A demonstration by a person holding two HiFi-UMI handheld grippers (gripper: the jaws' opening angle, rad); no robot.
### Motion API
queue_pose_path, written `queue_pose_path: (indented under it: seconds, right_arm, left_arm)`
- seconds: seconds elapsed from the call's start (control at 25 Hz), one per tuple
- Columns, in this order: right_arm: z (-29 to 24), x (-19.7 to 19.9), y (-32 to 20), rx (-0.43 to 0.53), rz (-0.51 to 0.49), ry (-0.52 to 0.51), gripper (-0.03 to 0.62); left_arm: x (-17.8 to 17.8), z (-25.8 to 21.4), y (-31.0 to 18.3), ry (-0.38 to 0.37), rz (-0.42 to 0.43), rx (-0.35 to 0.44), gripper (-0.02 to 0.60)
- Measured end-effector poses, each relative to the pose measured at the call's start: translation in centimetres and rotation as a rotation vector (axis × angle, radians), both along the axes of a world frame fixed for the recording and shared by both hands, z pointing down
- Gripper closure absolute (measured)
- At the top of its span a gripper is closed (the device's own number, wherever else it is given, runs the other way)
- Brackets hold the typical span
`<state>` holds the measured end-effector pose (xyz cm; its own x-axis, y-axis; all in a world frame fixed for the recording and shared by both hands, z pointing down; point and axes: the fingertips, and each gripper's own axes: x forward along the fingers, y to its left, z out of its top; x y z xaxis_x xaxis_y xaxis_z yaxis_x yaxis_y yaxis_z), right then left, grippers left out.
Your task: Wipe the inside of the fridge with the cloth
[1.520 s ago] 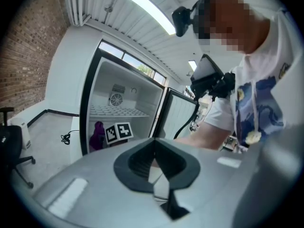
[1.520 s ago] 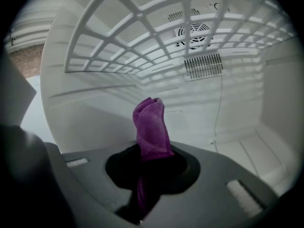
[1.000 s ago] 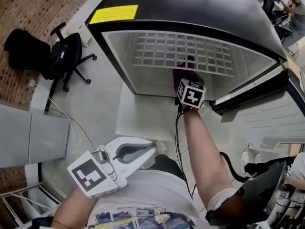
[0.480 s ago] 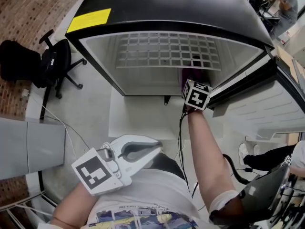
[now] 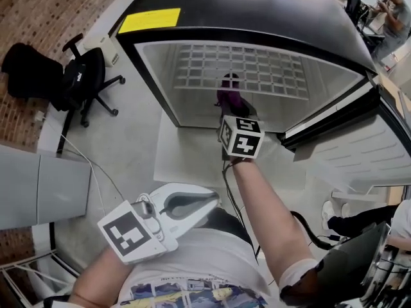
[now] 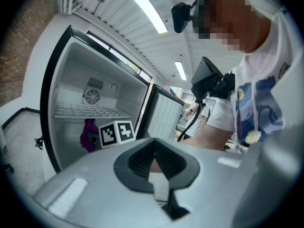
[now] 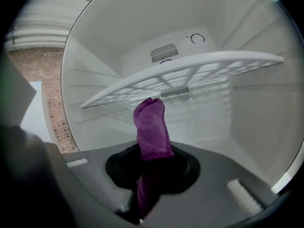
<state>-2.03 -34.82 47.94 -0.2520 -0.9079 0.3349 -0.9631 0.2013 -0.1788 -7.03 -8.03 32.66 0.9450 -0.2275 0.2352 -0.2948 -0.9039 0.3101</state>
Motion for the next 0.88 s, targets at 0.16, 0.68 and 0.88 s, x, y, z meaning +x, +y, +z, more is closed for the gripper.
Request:
queue_pose_path:
  seconds: [0.16,0.68,0.88]
  right_arm:
    - [0.8,-5.9,0.5,-0.009,-0.112,-0.041,0.540]
    - [6.6,-6.3,1.3,-0.118,-0.121,-0.004,0.540]
    - [7.1,-1.2,1.7,-0.130,-0.041,0.041,0.540]
  left_arm:
    - [-1.6,0.3,0.5,-0.022,-0.043,-0.007,0.575]
    - [-3.5,0.9,1.5,-0.065,-0.106,-0.023,0.575]
    - [-1.7,0.9,1.5,-0.056,-0.062,-0.023,0.575]
